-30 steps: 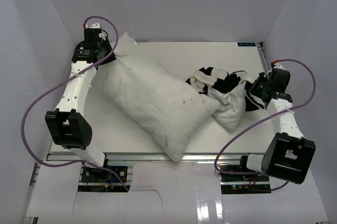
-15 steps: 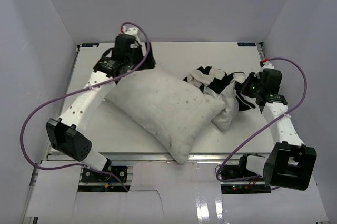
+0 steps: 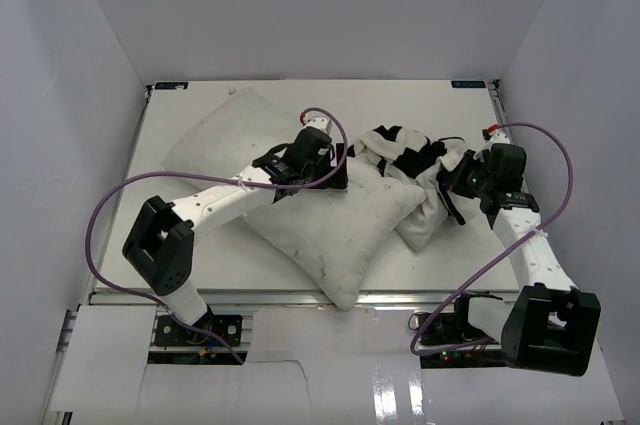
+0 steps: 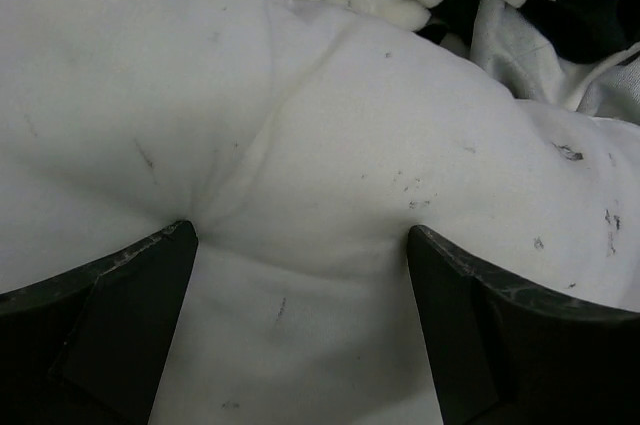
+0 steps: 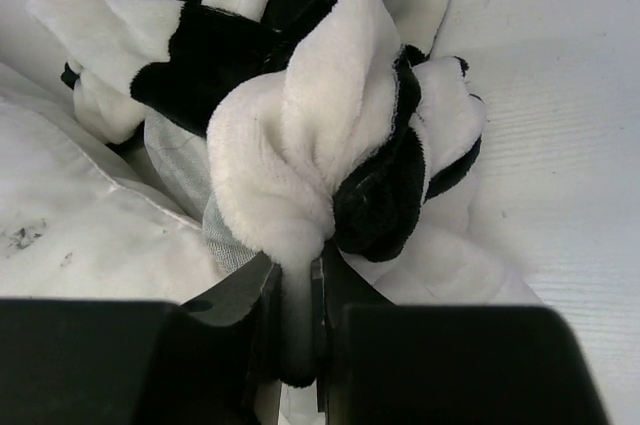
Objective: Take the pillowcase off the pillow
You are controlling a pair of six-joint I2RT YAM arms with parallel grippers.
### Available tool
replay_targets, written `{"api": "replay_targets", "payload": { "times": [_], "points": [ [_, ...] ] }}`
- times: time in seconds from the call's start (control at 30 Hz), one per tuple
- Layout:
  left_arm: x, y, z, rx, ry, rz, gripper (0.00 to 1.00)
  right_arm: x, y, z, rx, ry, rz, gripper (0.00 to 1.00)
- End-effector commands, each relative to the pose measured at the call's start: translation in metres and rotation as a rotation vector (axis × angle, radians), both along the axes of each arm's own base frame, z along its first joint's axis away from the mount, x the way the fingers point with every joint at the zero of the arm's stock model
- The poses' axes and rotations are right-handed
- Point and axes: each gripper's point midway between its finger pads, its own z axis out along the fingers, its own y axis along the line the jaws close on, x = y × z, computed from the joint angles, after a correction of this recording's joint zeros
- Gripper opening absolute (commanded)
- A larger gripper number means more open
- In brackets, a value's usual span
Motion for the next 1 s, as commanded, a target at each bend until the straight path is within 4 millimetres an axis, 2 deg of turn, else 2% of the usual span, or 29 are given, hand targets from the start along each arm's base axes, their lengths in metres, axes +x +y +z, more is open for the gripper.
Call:
{"api": "replay_targets", "payload": {
  "times": [0.0, 0.03, 0.07, 0.1, 0.13, 0.23, 0.27, 0.3, 0.37, 0.4, 0.47, 0.53, 0.6, 0.7, 0.73, 0.8, 0.83, 0.87, 0.97],
  "points": [
    [0.005, 0.039, 0.015, 0.018, -0.06, 0.155, 0.98, -0.003, 0.006, 0.019, -0.02, -0.05, 0.03, 0.15],
    [0.003, 0.044, 0.017, 0.009, -0.063, 0.171, 0.98, -0.004, 0.005, 0.022, -0.025, -0.051, 0.026, 0.2],
    [0.0, 0.052, 0.021, 0.001, -0.073, 0.186, 0.98, -0.006, 0.004, 0.028, -0.032, -0.048, 0.021, 0.37],
    [0.0, 0.055, 0.025, -0.009, -0.084, 0.194, 0.98, -0.008, 0.002, 0.035, -0.044, -0.059, 0.007, 0.48],
    [0.0, 0.056, 0.032, -0.016, -0.098, 0.188, 0.98, -0.01, 0.001, 0.039, -0.05, -0.059, 0.003, 0.71],
    [-0.007, 0.048, 0.074, -0.111, -0.164, 0.122, 0.98, -0.016, -0.001, 0.059, -0.073, -0.064, 0.0, 0.99],
    [-0.01, 0.046, 0.087, -0.13, -0.187, 0.097, 0.98, -0.018, -0.002, 0.065, -0.084, -0.07, -0.001, 0.9],
    [-0.014, 0.047, 0.113, -0.173, -0.23, 0.078, 0.98, -0.021, -0.002, 0.076, -0.092, -0.076, 0.002, 0.9],
    [-0.02, 0.047, 0.137, -0.203, -0.27, 0.041, 0.98, -0.023, -0.001, 0.09, -0.098, -0.093, 0.011, 0.9],
    [-0.025, 0.051, 0.159, -0.23, -0.305, 0.037, 0.98, -0.025, 0.003, 0.105, -0.097, -0.108, 0.03, 0.9],
    [-0.03, 0.056, 0.178, -0.259, -0.344, 0.035, 0.98, -0.026, 0.007, 0.121, -0.097, -0.125, 0.044, 0.9],
    [-0.039, 0.065, 0.201, -0.296, -0.393, 0.031, 0.98, -0.028, 0.022, 0.141, -0.082, -0.169, 0.115, 0.9],
    [-0.049, 0.07, 0.217, -0.329, -0.424, 0.018, 0.98, -0.035, 0.047, 0.163, -0.039, -0.238, 0.236, 0.9],
    [-0.06, 0.075, 0.23, -0.367, -0.45, 0.0, 0.98, -0.047, 0.071, 0.185, 0.026, -0.327, 0.349, 0.9],
    [-0.064, 0.076, 0.229, -0.376, -0.451, -0.007, 0.98, -0.05, 0.076, 0.191, 0.051, -0.35, 0.366, 0.9],
    [-0.077, 0.079, 0.242, -0.422, -0.489, -0.044, 0.98, -0.062, 0.087, 0.207, 0.091, -0.418, 0.437, 0.9],
    [-0.08, 0.079, 0.238, -0.423, -0.488, -0.058, 0.98, -0.066, 0.091, 0.211, 0.113, -0.43, 0.452, 0.9],
    [-0.088, 0.081, 0.247, -0.45, -0.509, -0.079, 0.98, -0.072, 0.095, 0.219, 0.126, -0.469, 0.48, 0.9],
    [-0.098, 0.084, 0.25, -0.468, -0.529, -0.106, 0.98, -0.079, 0.1, 0.227, 0.147, -0.498, 0.502, 0.9]
  ]
}}
